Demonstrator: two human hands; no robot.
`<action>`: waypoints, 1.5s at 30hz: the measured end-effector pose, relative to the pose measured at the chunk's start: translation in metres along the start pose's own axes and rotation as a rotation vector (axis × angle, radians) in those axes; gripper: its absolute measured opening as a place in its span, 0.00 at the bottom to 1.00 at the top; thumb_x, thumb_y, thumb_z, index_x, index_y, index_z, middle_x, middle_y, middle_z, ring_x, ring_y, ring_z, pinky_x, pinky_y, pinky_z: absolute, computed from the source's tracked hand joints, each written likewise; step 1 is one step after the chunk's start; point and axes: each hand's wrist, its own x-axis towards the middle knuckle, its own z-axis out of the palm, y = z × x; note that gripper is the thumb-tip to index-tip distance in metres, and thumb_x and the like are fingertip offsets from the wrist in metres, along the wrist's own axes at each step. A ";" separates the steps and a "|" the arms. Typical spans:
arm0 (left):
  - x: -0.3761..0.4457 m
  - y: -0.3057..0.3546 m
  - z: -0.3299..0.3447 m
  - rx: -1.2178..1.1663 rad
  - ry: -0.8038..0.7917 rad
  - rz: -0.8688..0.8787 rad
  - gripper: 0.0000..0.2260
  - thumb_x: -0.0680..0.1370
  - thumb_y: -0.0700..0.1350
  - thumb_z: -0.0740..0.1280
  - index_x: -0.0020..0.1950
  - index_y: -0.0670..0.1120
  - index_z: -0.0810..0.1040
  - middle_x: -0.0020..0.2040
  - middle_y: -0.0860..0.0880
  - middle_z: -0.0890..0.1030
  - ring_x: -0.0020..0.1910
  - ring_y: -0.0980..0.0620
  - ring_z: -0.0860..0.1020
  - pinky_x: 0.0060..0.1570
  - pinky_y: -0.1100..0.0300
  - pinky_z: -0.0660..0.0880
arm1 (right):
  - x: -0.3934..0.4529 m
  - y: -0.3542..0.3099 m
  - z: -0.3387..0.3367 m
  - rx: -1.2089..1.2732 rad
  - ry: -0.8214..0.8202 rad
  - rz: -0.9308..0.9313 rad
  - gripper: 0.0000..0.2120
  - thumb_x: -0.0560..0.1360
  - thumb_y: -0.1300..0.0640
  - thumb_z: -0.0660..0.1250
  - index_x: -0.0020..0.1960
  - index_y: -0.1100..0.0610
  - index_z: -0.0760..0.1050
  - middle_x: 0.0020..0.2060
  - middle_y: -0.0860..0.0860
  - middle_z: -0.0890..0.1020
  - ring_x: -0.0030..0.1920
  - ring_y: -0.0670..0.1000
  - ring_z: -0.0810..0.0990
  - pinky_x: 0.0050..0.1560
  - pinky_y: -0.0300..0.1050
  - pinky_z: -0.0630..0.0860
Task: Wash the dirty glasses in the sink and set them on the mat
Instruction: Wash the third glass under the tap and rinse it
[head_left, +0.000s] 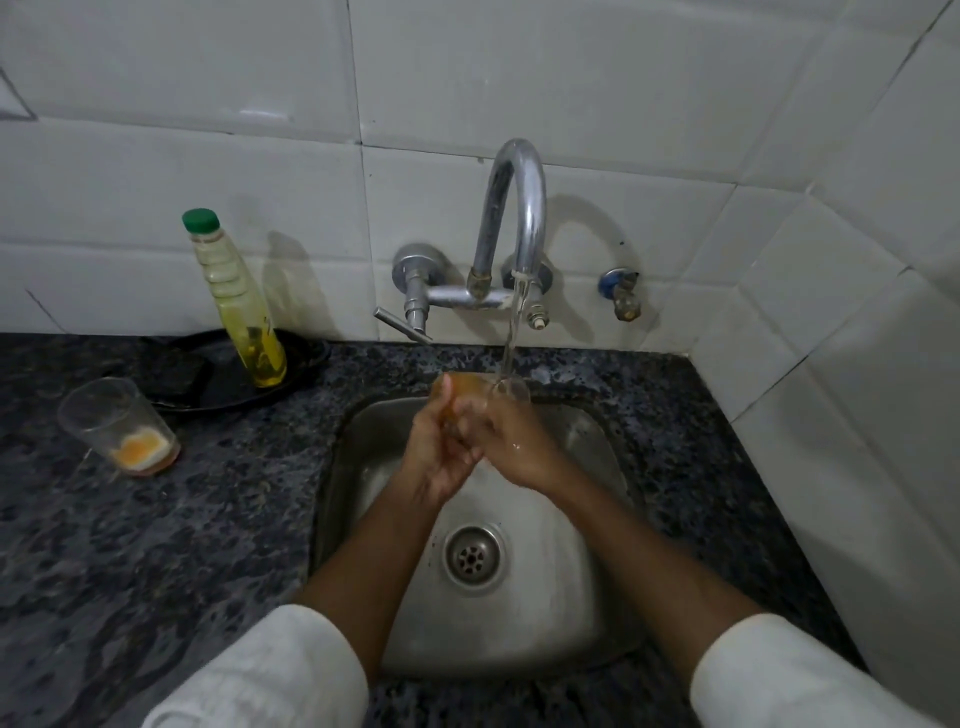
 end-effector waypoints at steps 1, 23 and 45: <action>0.002 0.008 0.001 0.070 0.048 -0.060 0.21 0.77 0.55 0.69 0.56 0.37 0.80 0.52 0.38 0.83 0.49 0.44 0.83 0.53 0.51 0.80 | 0.003 0.011 -0.006 -0.345 -0.127 -0.090 0.11 0.77 0.54 0.58 0.50 0.56 0.77 0.43 0.55 0.82 0.42 0.53 0.81 0.39 0.48 0.78; 0.013 0.002 -0.002 -0.001 -0.055 -0.051 0.19 0.77 0.50 0.68 0.60 0.37 0.82 0.57 0.38 0.82 0.54 0.45 0.81 0.56 0.57 0.77 | 0.012 0.002 -0.002 -0.280 0.077 -0.107 0.10 0.77 0.59 0.59 0.51 0.60 0.78 0.46 0.56 0.82 0.47 0.55 0.81 0.46 0.49 0.77; 0.005 -0.015 -0.011 -0.101 0.025 -0.063 0.30 0.72 0.45 0.70 0.71 0.36 0.70 0.66 0.34 0.75 0.63 0.37 0.75 0.67 0.45 0.71 | -0.005 0.018 0.007 -0.183 0.085 -0.124 0.18 0.80 0.50 0.56 0.45 0.59 0.78 0.40 0.55 0.81 0.42 0.53 0.80 0.43 0.44 0.72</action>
